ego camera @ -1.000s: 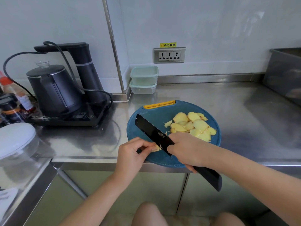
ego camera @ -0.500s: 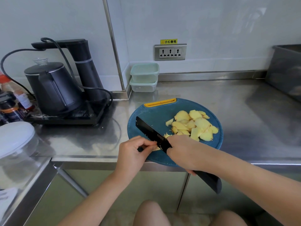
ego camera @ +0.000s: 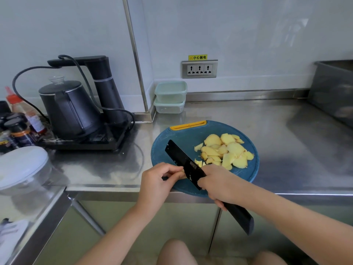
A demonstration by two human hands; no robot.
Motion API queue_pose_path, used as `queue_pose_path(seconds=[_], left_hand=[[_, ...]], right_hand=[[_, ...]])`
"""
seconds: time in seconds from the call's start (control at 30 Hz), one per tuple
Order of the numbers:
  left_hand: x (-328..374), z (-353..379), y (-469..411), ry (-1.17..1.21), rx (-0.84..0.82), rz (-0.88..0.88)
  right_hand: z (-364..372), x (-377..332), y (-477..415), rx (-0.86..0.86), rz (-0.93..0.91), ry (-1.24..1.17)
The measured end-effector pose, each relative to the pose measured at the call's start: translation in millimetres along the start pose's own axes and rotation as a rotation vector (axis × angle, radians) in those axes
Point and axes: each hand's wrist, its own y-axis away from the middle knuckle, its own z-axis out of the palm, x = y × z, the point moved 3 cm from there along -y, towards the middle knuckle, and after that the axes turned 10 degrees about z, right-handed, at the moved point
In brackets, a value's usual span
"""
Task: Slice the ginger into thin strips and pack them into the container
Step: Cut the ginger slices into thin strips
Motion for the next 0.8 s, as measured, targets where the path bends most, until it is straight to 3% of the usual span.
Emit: queue_pose_path(seconds=[0.2, 0.43, 0.8], left_hand=[[-3, 2, 3, -0.072, 0.005, 0.069], [-9, 3, 6, -0.045, 0.054, -0.022], [-9, 4, 5, -0.040, 0.064, -0.042]], right_hand=[[-5, 2, 1, -0.015, -0.007, 0.022], [-18, -6, 16, 0.053, -0.086, 0.009], [-12, -11, 16, 0.026, -0.082, 0.065]])
